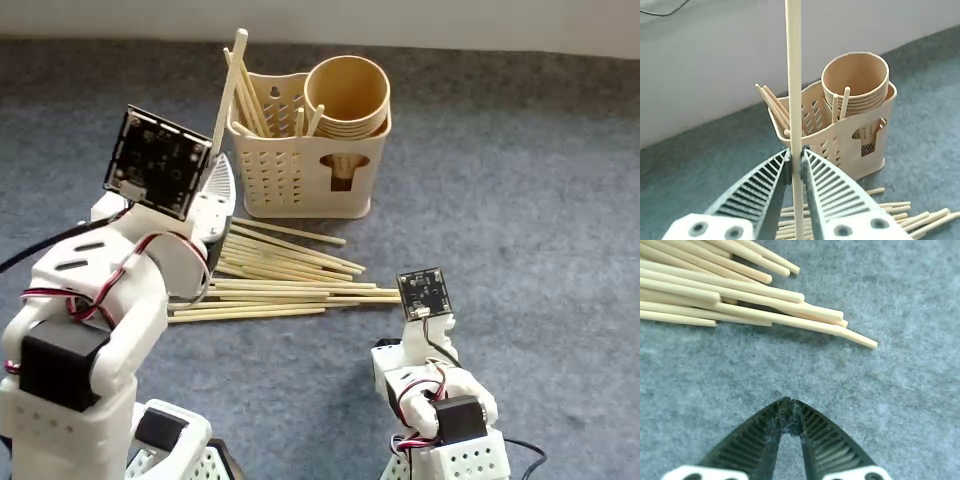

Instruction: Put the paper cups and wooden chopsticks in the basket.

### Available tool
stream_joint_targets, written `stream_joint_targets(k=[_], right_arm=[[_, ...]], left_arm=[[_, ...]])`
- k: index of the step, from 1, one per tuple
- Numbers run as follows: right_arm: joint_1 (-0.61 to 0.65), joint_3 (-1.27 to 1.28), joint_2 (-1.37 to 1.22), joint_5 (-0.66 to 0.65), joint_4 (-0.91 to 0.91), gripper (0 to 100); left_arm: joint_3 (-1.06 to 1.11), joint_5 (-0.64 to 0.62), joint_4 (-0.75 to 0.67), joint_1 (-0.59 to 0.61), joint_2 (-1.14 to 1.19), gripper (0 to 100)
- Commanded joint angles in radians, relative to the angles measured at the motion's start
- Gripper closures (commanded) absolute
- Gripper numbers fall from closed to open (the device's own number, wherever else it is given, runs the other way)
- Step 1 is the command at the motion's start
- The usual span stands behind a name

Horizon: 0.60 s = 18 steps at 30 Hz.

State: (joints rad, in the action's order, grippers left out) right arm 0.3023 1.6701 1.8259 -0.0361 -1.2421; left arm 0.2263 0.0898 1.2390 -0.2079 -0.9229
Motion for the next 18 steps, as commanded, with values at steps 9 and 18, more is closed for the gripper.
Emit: stream_joint_targets(k=[9, 18], right_arm=[[0.002, 0.113, 0.01, -0.012, -0.005, 99.1], [0.002, 0.113, 0.01, -0.012, -0.005, 99.1]], left_arm=[[-0.005, -0.061, -0.384, 0.002, -0.01, 99], [0.323, -0.241, -0.979, 0.073, -0.01, 99]])
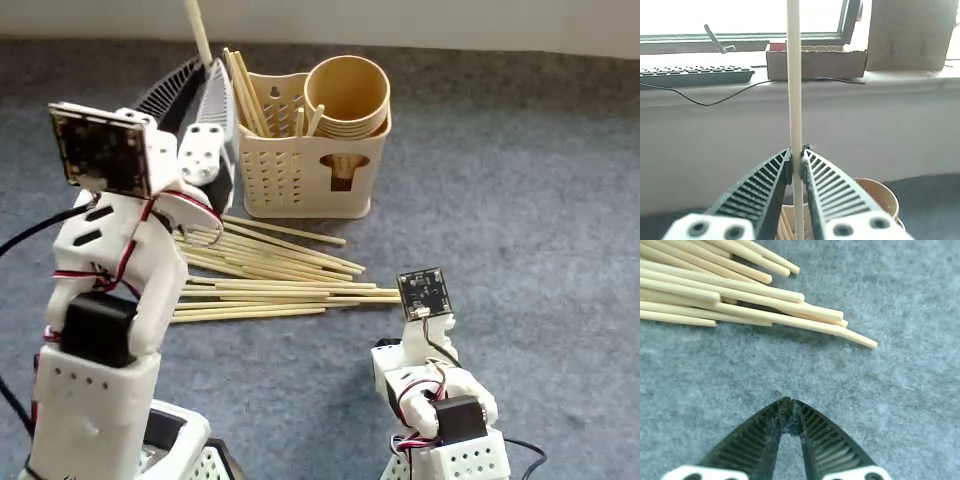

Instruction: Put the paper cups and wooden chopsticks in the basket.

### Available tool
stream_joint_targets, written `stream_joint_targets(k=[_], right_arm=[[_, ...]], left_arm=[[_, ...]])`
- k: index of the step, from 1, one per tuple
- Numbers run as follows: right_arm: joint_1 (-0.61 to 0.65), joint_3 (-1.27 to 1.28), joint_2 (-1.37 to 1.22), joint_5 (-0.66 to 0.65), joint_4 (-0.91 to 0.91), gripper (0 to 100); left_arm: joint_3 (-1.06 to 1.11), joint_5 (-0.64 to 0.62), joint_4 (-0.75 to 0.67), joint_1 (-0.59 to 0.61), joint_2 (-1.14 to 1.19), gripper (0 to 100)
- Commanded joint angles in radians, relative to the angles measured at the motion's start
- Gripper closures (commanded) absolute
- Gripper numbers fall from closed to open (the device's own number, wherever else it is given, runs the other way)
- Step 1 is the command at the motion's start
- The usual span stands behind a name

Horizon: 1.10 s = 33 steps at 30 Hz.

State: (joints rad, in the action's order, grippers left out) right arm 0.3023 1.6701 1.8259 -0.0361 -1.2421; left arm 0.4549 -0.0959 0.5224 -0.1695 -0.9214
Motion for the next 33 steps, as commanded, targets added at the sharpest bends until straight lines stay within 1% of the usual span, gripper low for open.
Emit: stream_joint_targets(k=[1, 3, 7, 12, 19, 24, 25, 28, 33], right_arm=[[0.002, 0.113, 0.01, -0.012, -0.005, 99.1], [0.002, 0.113, 0.01, -0.012, -0.005, 99.1], [0.002, 0.113, 0.01, -0.012, -0.005, 99.1], [0.002, 0.113, 0.01, -0.012, -0.005, 99.1], [0.002, 0.113, 0.01, -0.012, -0.005, 99.1], [0.002, 0.113, 0.01, -0.012, -0.005, 99.1], [0.002, 0.113, 0.01, -0.012, -0.005, 99.1], [0.002, 0.113, 0.01, -0.012, -0.005, 99.1], [0.002, 0.113, 0.01, -0.012, -0.005, 99.1]], left_arm=[[0.12, -0.055, -0.304, 0.035, -0.012, 99], [0.165, -0.055, -0.361, 0.035, -0.01, 99], [0.217, -0.054, -0.431, 0.035, 0.01, 99], [0.189, -0.054, -0.511, 0.041, 0.168, 99], [0.104, -0.054, -0.54, 0.041, 0.406, 99], [0.073, -0.054, -0.531, 0.041, 0.47, 98], [0.074, -0.054, -0.52, 0.041, 0.472, 96], [0.047, -0.054, -0.41, 0.039, 0.473, 88], [-0.074, -0.054, -0.192, 0.041, 0.472, 88]])
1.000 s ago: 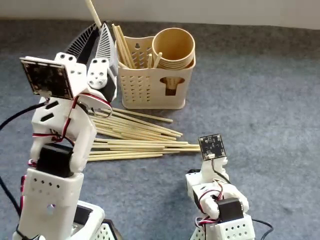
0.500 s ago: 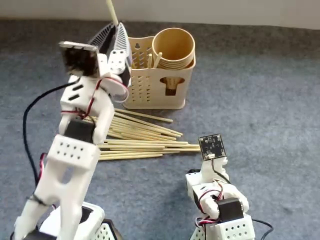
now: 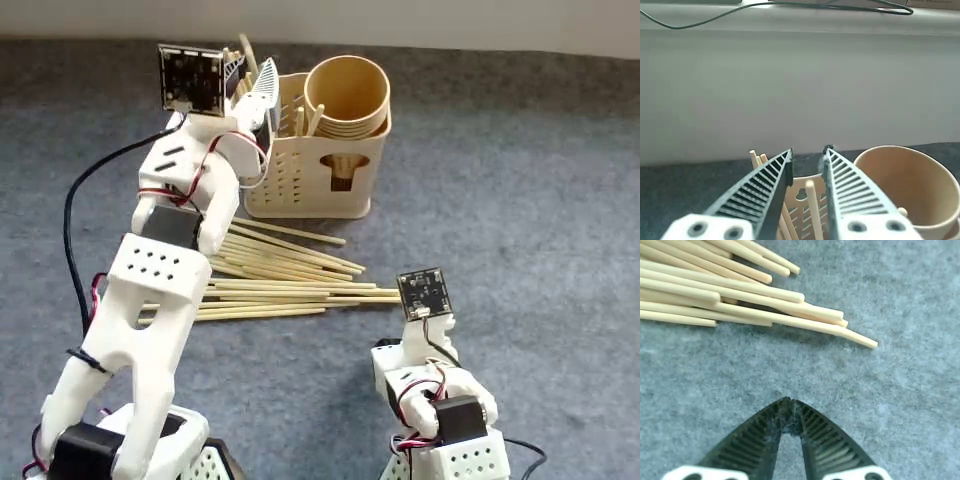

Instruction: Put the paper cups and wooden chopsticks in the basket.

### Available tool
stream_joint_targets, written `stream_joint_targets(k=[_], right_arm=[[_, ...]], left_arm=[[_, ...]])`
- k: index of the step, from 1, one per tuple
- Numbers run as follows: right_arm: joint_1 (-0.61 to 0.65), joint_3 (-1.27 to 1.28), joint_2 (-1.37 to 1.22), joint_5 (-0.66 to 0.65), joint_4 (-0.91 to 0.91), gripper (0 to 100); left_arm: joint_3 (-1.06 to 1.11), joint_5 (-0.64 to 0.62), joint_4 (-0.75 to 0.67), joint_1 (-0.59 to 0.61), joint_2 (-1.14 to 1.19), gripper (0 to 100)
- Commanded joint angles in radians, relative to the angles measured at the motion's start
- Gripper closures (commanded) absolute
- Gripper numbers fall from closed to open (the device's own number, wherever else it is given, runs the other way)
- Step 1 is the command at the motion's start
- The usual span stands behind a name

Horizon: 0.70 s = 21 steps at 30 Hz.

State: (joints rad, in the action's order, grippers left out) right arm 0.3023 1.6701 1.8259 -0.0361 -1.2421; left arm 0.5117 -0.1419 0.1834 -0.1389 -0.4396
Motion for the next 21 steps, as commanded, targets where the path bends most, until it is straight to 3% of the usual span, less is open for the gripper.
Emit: stream_joint_targets(k=[1, 11, 21], right_arm=[[0.002, 0.113, 0.01, -0.012, -0.005, 99.1], [0.002, 0.113, 0.01, -0.012, -0.005, 99.1], [0.002, 0.113, 0.01, -0.012, -0.005, 99.1]], left_arm=[[-0.154, -0.008, 0.181, 0.01, -0.01, 88], [-0.266, 0.08, 0.554, 0.027, -0.099, 88], [-0.088, 0.222, 0.74, 0.047, -0.409, 94]])
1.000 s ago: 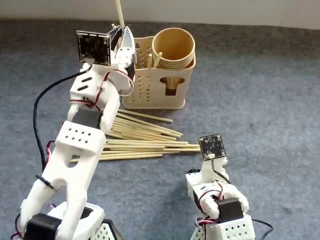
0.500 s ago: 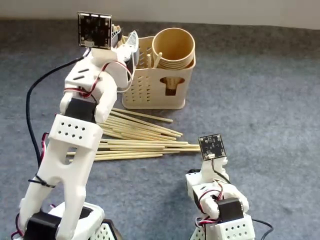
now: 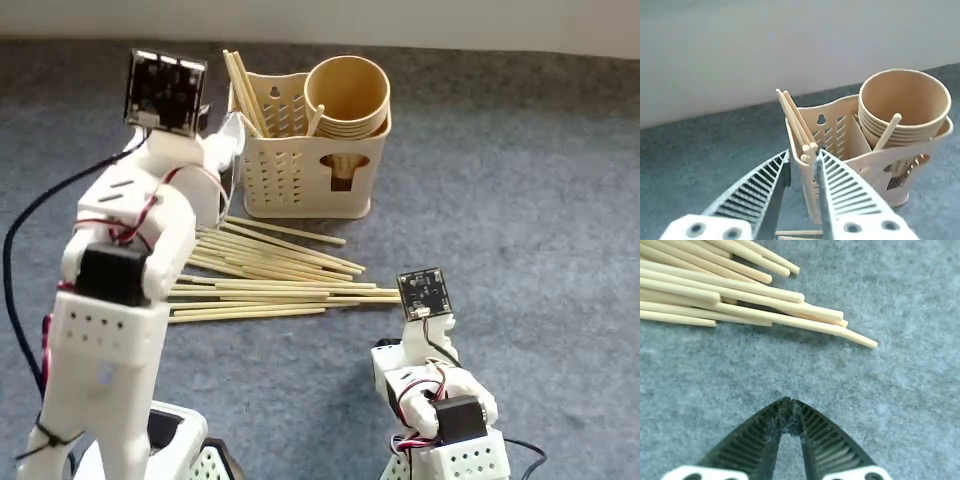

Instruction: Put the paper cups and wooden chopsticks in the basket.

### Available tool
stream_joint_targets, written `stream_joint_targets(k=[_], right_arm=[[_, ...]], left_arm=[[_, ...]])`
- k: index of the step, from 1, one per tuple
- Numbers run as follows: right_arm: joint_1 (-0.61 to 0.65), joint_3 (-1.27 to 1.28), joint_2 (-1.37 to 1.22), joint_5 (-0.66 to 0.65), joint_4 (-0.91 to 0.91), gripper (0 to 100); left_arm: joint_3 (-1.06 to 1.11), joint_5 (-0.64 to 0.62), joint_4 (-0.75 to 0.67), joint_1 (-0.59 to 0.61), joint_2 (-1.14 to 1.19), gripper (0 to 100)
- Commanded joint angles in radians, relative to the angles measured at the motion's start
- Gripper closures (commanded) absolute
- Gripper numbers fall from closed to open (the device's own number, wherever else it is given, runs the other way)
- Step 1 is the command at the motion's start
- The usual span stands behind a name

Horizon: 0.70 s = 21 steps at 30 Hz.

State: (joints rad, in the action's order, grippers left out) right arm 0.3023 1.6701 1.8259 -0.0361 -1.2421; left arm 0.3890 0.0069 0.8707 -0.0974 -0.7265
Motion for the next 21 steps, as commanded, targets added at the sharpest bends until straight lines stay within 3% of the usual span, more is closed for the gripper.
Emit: stream_joint_targets(k=[1, 10, 21], right_arm=[[0.002, 0.113, 0.01, -0.012, -0.005, 99.1], [0.002, 0.113, 0.01, -0.012, -0.005, 99.1], [0.002, 0.113, 0.01, -0.012, -0.005, 99.1]], left_arm=[[0.05, 0.089, 0.072, 0.005, -0.147, 94], [0.186, 0.198, 0.233, 0.001, -0.243, 94], [0.39, 0.319, 0.299, -0.001, -0.251, 94]])
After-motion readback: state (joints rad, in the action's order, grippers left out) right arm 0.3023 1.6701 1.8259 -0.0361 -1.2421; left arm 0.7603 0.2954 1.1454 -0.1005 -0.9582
